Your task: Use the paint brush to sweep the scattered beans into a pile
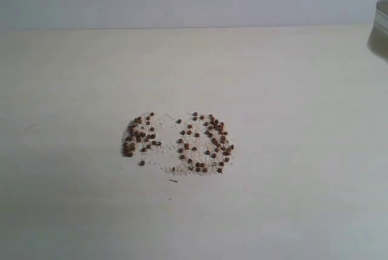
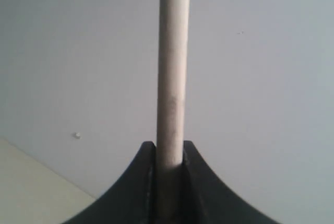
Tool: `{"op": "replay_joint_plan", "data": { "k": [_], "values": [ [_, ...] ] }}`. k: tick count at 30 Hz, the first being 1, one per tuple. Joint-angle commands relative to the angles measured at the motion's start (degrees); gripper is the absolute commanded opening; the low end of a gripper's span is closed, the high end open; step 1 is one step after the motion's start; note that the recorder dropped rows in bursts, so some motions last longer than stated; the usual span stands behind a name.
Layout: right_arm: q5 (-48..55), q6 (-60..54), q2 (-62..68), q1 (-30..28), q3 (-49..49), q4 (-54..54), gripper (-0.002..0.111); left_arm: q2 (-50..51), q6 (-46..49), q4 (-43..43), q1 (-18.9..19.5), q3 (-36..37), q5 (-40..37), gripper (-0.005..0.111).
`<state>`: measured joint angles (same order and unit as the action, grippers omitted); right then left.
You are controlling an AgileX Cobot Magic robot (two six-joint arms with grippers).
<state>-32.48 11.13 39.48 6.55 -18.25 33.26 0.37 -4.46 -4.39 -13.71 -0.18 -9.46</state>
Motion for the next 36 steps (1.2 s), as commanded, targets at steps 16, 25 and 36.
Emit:
{"op": "replay_joint_plan", "data": {
  "k": [16, 25, 36],
  "values": [
    [-8.24, 20.20, -2.92, -3.93, 0.15, 21.85, 0.000, -0.37, -0.30, 0.10, 0.00, 0.18, 0.10, 0.000],
    [-14.41, 7.03, 30.18, -3.93, -3.25, 14.81, 0.000, -0.37, -0.30, 0.10, 0.00, 0.18, 0.10, 0.000],
    [-32.08, -39.50, 47.91, 26.93, -4.99, -49.41, 0.000, -0.37, -0.30, 0.10, 0.00, 0.18, 0.10, 0.000]
  ]
}}
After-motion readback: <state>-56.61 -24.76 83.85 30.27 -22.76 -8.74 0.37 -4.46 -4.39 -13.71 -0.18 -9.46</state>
